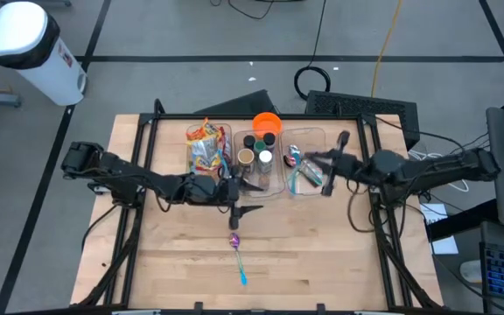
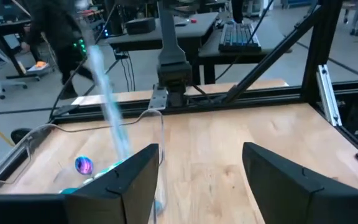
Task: Pick & Place Food Item
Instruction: Put the patterned spoon into the right transparent bin
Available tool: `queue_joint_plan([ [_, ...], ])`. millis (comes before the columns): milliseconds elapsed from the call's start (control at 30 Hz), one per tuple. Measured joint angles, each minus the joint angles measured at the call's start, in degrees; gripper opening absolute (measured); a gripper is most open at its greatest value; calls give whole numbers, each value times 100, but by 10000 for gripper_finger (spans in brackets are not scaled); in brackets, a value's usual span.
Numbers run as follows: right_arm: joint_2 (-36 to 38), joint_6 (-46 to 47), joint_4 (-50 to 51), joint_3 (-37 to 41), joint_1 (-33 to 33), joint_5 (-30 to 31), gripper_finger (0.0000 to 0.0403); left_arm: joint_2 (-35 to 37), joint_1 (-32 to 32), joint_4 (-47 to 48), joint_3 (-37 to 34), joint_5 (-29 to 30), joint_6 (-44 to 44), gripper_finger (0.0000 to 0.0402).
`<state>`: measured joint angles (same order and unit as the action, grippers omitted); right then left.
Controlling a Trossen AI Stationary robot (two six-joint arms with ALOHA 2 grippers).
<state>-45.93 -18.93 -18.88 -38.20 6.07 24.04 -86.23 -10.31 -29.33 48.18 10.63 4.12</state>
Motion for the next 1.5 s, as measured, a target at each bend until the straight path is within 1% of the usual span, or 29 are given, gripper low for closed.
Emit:
queue_joint_plan([
  [100, 147, 76, 592, 0, -401, 297, 1, -7, 0, 28, 0, -6, -11, 241],
  [167, 152, 349, 1088, 0, -721, 277, 1, -5, 0, 44, 0, -4, -13, 241],
  [233, 98, 700, 1602, 0, -1044, 58, 0, -5, 15, 101, 0, -4, -13, 241],
  [333, -55, 1113, 2050, 99, -1489, -534, 0, -7, 15, 89, 0, -2, -15, 241],
  [500, -278, 1588, 2048, 444, -2056, -1323, 0, -7, 15, 101, 0, -3, -13, 241],
  [633, -383, 1746, 2047, 635, -2347, -1671, 0, -7, 15, 136, 0, -2, -13, 241],
  [867, -422, 1796, 1898, 828, -2563, -1678, 2, -7, 15, 130, 0, -2, -13, 241],
  [1033, -426, 1652, 1414, 1097, -2626, -1675, 15, -7, 15, 129, 0, -2, -13, 242],
  [1233, -426, 1140, 543, 1488, -2637, -1644, 46, -7, 15, 128, 0, -4, -13, 241],
  [1367, -426, 966, 190, 1659, -2637, -1606, 91, -7, 15, 129, 0, -2, -13, 241],
  [1500, -426, 862, -12, 1754, -2634, -1137, 147, -7, 15, 130, 0, -3, -13, 241],
])
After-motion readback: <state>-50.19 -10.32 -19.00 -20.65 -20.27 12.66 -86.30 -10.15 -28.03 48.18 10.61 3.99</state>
